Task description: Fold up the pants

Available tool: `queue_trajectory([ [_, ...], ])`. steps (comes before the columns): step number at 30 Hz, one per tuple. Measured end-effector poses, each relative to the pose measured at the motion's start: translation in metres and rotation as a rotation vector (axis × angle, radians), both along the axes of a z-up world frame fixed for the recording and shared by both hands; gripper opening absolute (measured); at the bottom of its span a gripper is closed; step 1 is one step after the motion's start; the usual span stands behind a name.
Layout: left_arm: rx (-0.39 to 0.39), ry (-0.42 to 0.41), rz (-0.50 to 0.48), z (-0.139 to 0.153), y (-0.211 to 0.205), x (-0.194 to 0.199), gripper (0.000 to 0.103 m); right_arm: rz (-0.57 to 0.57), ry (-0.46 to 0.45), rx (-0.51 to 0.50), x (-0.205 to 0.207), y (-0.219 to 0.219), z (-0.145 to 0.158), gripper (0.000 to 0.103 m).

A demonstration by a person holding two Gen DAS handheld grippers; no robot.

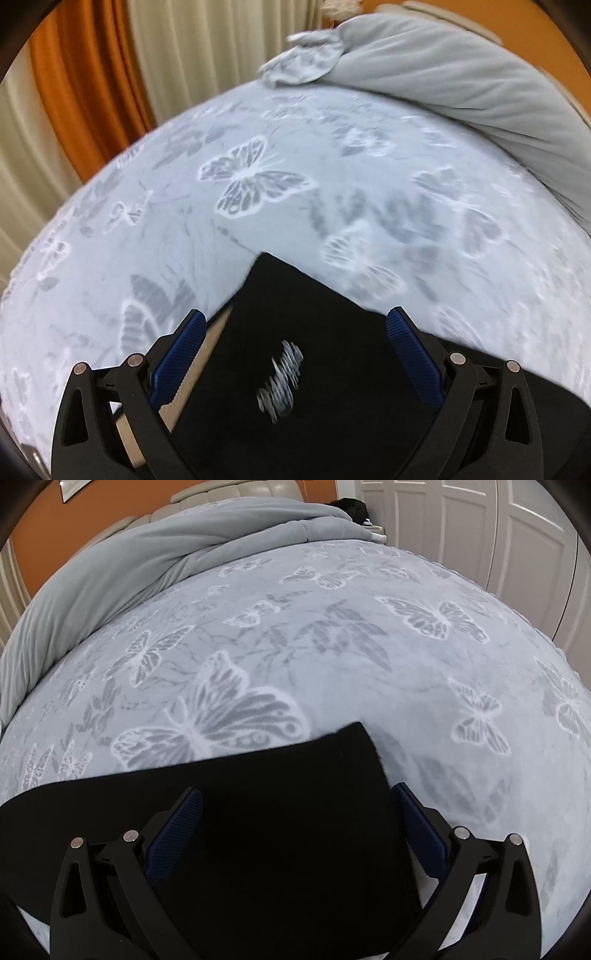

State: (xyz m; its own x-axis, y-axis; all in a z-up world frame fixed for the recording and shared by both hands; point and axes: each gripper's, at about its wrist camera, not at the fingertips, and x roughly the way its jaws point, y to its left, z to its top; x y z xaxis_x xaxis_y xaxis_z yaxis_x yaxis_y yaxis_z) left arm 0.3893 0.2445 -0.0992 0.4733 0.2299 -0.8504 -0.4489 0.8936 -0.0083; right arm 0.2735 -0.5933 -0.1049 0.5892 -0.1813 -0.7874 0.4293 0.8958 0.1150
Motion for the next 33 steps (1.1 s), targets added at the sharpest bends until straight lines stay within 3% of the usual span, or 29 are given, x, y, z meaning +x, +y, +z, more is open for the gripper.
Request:
queue_trajectory([
  [1, -0.016, 0.015, 0.0, -0.008, 0.005, 0.005, 0.095, 0.006, -0.002, -0.007, 0.0, 0.001, 0.0, 0.096],
  [3, -0.064, 0.018, -0.019, -0.019, 0.009, 0.011, 0.09, 0.011, 0.002, -0.044, 0.0, 0.006, 0.0, 0.076],
  [4, -0.074, -0.002, -0.025, -0.021, 0.01, 0.01, 0.085, 0.012, -0.006, -0.051, -0.002, 0.006, 0.001, 0.06],
  [5, -0.061, -0.025, -0.028, -0.021, 0.01, 0.01, 0.064, 0.015, -0.023, -0.047, -0.004, 0.007, 0.004, 0.036],
  [6, -0.057, -0.049, -0.058, -0.018, 0.007, 0.008, 0.046, 0.021, -0.032, -0.035, -0.006, 0.007, 0.005, 0.026],
  [7, -0.055, -0.037, -0.075, -0.017, 0.006, 0.008, 0.019, 0.028, -0.045, -0.008, -0.009, 0.007, 0.007, 0.015],
  [8, -0.077, -0.04, -0.079, -0.015, 0.01, 0.007, 0.014, 0.032, -0.058, -0.001, -0.012, 0.01, 0.011, 0.014],
  [12, -0.165, -0.171, -0.096, 0.026, 0.022, -0.028, 0.011, 0.045, -0.141, -0.02, -0.036, 0.029, 0.044, 0.013],
  [17, -0.217, -0.282, -0.208, 0.098, 0.016, -0.107, 0.009, 0.098, -0.271, 0.007, -0.099, 0.045, 0.102, 0.013],
  [21, -0.221, -0.316, -0.261, 0.128, 0.021, -0.181, 0.009, 0.148, -0.278, -0.037, -0.163, 0.057, 0.127, 0.013],
  [25, -0.238, -0.266, -0.257, 0.116, 0.038, -0.248, 0.009, 0.163, -0.233, -0.056, -0.224, 0.057, 0.118, 0.013],
  [28, -0.217, -0.188, -0.235, 0.087, 0.05, -0.282, 0.009, 0.181, -0.155, -0.075, -0.263, 0.059, 0.088, 0.014],
  [31, -0.266, -0.08, -0.186, 0.043, 0.057, -0.299, 0.016, 0.176, -0.065, -0.055, -0.278, 0.057, 0.056, 0.025],
  [32, -0.265, -0.069, -0.164, 0.036, 0.058, -0.3, 0.019, 0.154, -0.025, -0.06, -0.283, 0.057, 0.045, 0.037],
  [33, -0.262, -0.072, -0.132, 0.033, 0.058, -0.306, 0.022, 0.135, -0.004, -0.075, -0.287, 0.056, 0.042, 0.041],
])
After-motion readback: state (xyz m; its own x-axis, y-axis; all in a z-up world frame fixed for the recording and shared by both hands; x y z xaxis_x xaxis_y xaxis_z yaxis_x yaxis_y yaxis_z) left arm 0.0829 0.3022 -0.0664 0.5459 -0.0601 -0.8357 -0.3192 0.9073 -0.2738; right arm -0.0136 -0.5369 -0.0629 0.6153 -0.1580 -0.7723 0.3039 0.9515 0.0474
